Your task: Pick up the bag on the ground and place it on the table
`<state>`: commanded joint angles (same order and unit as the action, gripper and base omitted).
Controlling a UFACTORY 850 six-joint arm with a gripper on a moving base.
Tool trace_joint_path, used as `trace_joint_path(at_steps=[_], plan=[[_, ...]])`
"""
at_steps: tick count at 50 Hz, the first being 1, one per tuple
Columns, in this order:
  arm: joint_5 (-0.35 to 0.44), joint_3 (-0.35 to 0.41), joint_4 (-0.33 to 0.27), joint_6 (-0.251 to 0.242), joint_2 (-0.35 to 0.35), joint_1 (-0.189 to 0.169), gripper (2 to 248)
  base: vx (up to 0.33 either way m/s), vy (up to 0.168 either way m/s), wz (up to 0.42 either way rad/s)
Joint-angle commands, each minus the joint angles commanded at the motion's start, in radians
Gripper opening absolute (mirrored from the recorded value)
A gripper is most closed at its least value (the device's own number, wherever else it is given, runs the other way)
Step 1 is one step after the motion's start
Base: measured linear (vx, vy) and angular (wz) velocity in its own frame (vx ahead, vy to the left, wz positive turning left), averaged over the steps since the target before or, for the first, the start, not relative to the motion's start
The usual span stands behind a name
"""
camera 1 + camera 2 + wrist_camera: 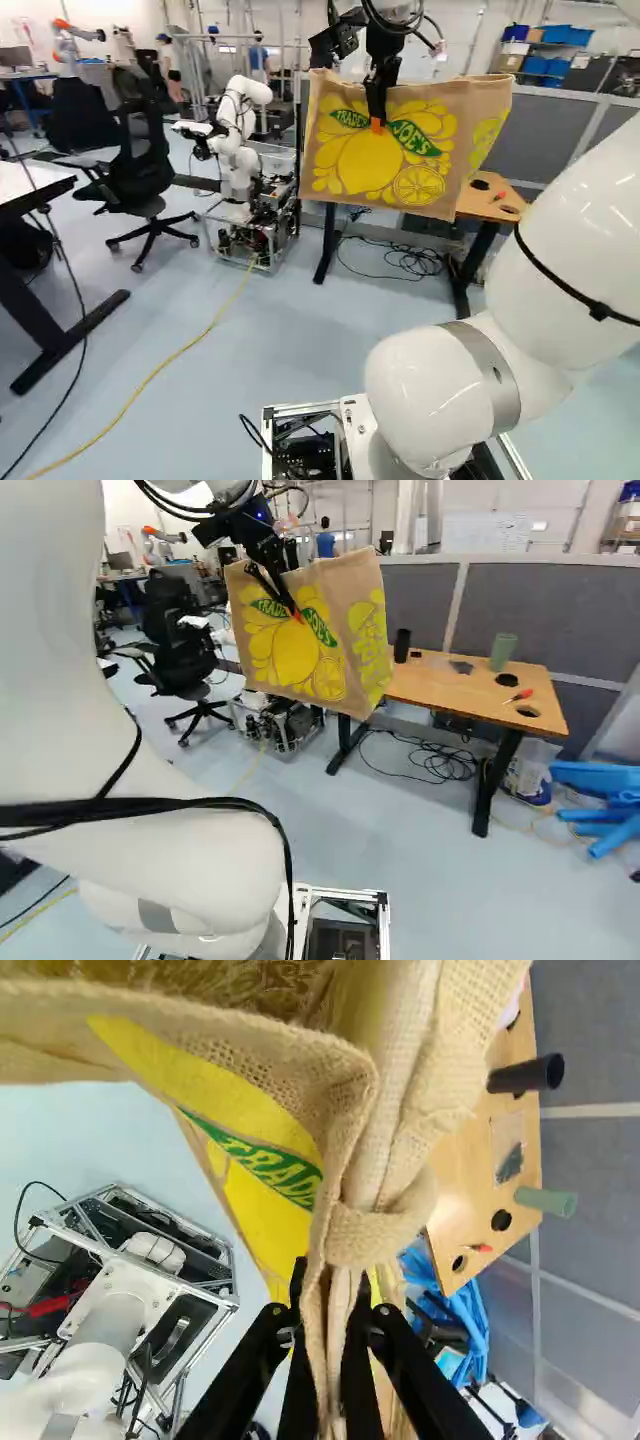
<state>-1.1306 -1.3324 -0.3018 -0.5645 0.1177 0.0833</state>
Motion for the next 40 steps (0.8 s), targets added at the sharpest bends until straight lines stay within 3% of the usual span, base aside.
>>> trace_joint_path(at_steps=[30, 40], plan=[[0.000, 0.000, 0.000, 0.000, 0.000, 0.000, 22, 0.005, -0.105, -0.511], [0.000, 0.000, 0.000, 0.000, 0.000, 0.000, 22, 0.072, 0.006, -0.006]])
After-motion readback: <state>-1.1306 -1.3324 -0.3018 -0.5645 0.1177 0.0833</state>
